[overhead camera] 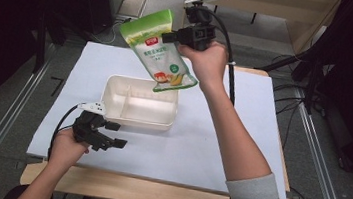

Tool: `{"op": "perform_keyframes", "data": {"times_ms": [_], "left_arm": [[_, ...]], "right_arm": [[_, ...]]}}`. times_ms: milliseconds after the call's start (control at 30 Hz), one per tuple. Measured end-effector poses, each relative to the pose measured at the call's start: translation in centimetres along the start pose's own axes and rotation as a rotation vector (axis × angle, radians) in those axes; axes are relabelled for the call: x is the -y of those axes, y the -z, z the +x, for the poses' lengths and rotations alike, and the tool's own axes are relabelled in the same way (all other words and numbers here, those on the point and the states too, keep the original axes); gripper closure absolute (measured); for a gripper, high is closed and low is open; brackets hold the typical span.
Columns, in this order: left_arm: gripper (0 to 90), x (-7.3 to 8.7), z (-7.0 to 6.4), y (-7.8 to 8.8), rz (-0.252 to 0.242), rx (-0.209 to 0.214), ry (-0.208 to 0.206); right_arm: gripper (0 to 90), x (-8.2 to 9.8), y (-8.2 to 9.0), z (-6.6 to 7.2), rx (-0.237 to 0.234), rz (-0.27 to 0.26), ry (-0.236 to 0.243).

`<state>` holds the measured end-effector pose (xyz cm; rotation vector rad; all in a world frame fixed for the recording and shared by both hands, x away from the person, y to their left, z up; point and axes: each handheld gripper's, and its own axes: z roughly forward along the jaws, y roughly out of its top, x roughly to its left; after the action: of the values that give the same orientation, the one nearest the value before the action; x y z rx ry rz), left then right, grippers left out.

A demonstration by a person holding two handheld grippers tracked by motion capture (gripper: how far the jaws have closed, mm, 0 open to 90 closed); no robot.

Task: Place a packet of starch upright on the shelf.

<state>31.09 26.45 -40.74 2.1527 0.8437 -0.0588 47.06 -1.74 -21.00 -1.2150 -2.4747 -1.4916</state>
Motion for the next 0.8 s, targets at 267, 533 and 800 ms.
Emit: {"op": "perform_keyframes", "data": {"times_ms": [267, 533, 800], "left_arm": [[23.0, 0.0, 0.2, 0.2, -0.010, 0.002, 0.006], [23.0, 0.1, 0.2, 0.3, -0.019, 0.005, 0.008], [23.0, 0.1, 0.3, 0.2, -0.012, 0.004, 0.005]], "right_arm": [[89.8, 0.2, -3.9, 1.2, -0.035, 0.022, -0.004], [89.8, 2.2, -8.1, 1.7, -0.003, 0.064, 0.011], [89.8, 6.2, -11.4, -0.8, -0.019, 0.105, -0.053]]}}
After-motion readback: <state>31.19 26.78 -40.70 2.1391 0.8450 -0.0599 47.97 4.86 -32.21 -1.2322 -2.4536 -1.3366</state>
